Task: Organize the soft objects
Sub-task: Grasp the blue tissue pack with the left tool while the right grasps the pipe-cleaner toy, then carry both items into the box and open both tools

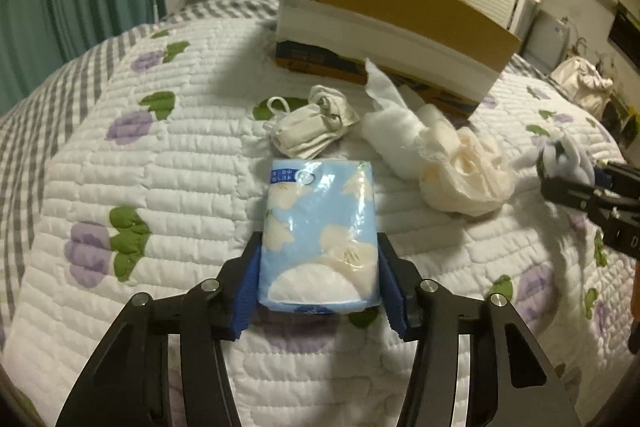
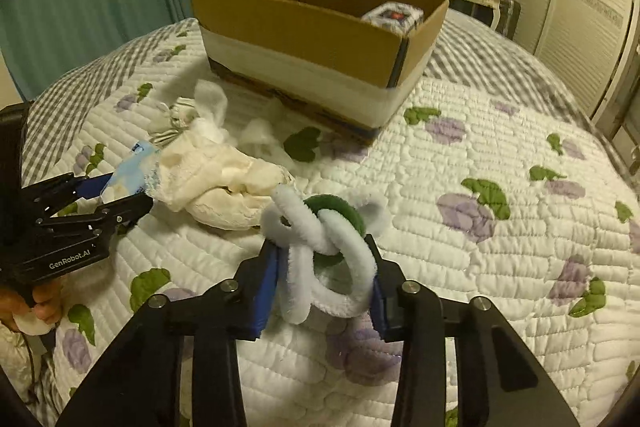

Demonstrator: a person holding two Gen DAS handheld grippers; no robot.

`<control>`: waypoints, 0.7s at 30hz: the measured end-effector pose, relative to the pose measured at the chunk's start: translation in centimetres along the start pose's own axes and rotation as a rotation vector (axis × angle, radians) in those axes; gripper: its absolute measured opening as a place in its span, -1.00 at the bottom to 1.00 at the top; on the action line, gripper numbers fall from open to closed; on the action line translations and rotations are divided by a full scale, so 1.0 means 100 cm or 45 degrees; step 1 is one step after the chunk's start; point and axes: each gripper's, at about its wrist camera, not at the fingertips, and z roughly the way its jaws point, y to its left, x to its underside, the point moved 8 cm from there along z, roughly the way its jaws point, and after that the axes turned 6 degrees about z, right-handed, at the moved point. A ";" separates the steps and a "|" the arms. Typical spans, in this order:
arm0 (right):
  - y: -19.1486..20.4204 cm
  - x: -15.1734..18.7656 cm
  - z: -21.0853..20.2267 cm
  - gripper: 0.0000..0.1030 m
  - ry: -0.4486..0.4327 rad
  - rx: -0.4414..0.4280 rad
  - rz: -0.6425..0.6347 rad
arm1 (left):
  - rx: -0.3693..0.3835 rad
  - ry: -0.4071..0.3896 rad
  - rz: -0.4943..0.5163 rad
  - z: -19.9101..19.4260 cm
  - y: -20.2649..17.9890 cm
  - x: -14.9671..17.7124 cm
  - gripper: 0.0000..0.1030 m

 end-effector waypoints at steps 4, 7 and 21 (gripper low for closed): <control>0.002 -0.002 -0.014 -0.30 -0.046 0.003 0.006 | -0.003 -0.003 0.010 -0.011 -0.002 0.004 0.00; 0.005 -0.001 -0.026 -0.30 -0.069 -0.002 0.013 | 0.004 -0.027 0.008 -0.027 -0.004 0.004 0.00; 0.027 -0.043 -0.124 -0.30 -0.307 -0.021 0.080 | 0.061 -0.231 0.070 -0.129 -0.033 -0.050 -0.01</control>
